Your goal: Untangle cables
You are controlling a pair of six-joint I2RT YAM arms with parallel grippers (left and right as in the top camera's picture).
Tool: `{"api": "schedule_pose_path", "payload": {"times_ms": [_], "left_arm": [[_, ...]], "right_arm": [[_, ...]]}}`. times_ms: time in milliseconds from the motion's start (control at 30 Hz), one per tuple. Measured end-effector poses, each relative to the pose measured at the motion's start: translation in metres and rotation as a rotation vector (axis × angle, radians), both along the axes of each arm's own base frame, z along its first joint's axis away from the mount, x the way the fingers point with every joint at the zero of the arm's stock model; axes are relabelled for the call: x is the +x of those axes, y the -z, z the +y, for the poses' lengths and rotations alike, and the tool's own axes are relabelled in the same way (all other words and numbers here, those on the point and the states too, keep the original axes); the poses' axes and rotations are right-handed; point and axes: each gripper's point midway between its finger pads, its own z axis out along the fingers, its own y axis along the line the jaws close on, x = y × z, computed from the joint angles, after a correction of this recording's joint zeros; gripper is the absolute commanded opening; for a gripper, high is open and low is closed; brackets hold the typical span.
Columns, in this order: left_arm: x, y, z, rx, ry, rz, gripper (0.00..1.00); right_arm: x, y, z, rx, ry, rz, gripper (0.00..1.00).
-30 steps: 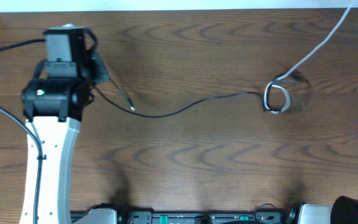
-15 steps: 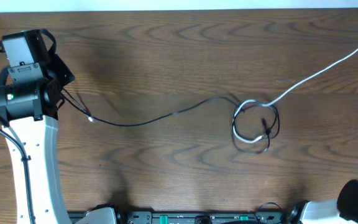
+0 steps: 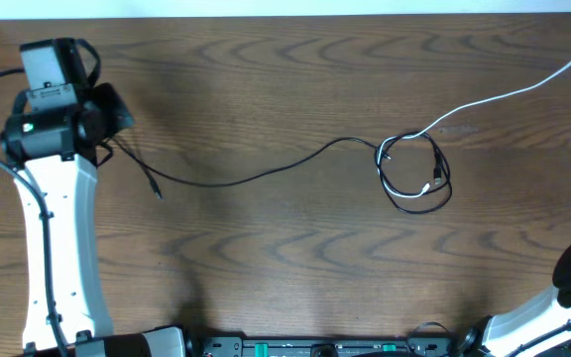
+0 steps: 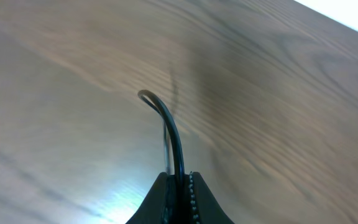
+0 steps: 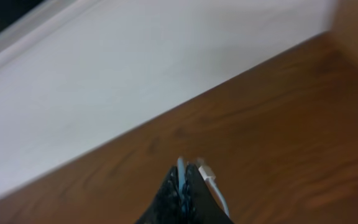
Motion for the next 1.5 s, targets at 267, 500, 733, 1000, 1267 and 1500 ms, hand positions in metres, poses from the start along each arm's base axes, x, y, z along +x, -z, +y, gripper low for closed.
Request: {"api": "schedule_pose_path", "payload": {"times_ms": [267,500,733,1000,1267,1500], "left_arm": [[0.008,0.012,-0.110,-0.159,0.397,0.032,0.22],[-0.003,0.018,-0.193,-0.235,0.658,0.061,0.39],[-0.004,0.042,-0.236,-0.264,0.765,0.125,0.39],[0.009,0.049,-0.257,-0.292,0.816,0.093,0.41],[0.013,0.099,-0.345,-0.358,0.923,0.141,0.43],[0.008,0.150,-0.401,-0.438,0.888,0.212,0.44]], "right_arm": [[0.015,0.011,0.147,0.072,-0.393,0.050,0.01],[0.011,0.012,0.211,0.093,-0.547,0.064,0.01],[-0.002,0.030,0.208,0.108,-0.512,0.166,0.01],[-0.012,0.057,0.203,0.122,-0.479,0.273,0.01],[-0.015,0.062,0.202,0.127,-0.474,0.296,0.01],[-0.017,0.065,0.201,0.124,-0.465,0.316,0.01]]}}
